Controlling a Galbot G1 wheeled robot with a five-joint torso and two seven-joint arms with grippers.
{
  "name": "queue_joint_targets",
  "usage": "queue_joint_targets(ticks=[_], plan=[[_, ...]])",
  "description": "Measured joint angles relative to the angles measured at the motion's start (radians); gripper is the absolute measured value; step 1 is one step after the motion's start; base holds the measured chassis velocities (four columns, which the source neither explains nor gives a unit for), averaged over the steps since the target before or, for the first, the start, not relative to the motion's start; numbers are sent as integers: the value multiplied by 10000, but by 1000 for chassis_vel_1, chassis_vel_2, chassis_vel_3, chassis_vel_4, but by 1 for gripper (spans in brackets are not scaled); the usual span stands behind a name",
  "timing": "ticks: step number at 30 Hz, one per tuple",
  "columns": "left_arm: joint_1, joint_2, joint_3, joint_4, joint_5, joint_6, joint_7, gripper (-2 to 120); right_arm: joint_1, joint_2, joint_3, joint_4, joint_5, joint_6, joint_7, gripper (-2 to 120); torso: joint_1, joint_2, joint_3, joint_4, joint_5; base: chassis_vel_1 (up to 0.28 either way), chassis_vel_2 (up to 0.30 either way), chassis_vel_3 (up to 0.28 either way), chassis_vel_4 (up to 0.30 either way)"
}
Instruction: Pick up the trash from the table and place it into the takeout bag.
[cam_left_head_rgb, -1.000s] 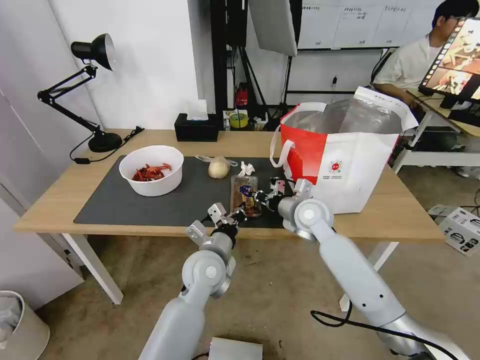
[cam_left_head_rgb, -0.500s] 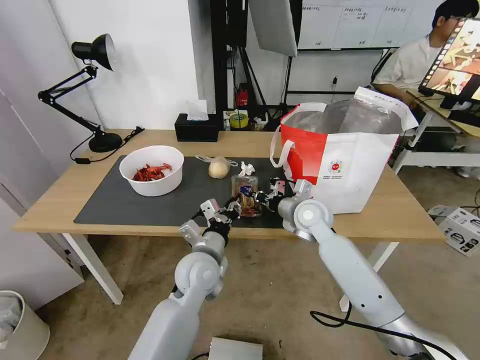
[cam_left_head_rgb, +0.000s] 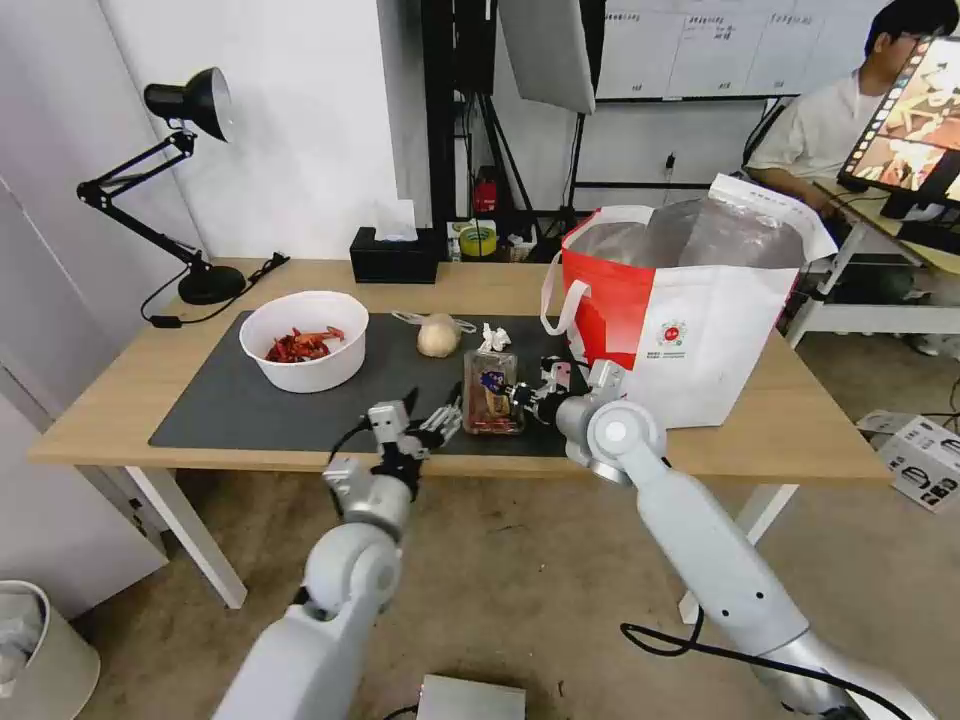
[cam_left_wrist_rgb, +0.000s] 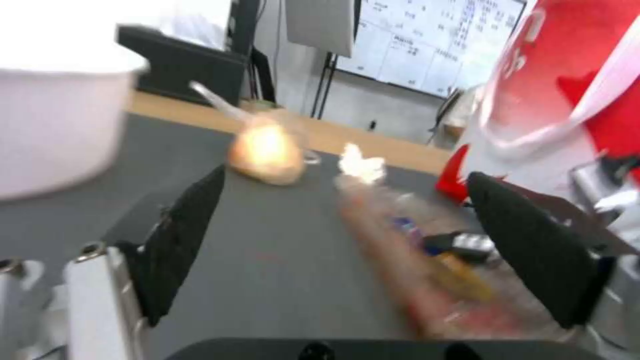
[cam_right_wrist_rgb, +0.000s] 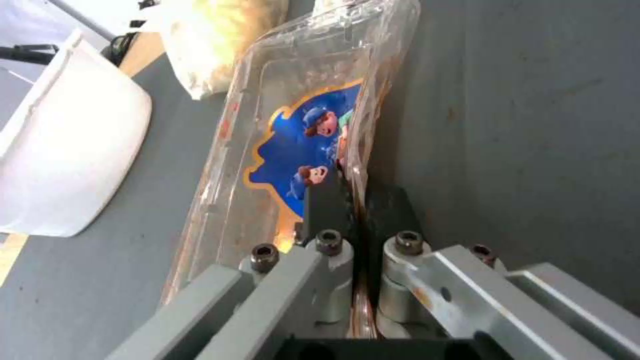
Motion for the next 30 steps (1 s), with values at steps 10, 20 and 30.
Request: queue_joint_targets(ticks=[10,20,30], plan=[[1032,786,-1018,-183,841,-907,462,100,-88,-45,176,440,253,-12,305,0,2,-2,3,-7,-2,0,0,0,0],[1379,969,-1526,-117,1374,-1281,441,100,111,19,272,1206,700,-23,534,0,2,-2,2,-4,0,0,0,0,0],[1579,913,-1823,-109,1603,-1495,405,100,769,72,363,2393,1600,1,1074,0,2,-2,0,-4,1,0,0,0,0]])
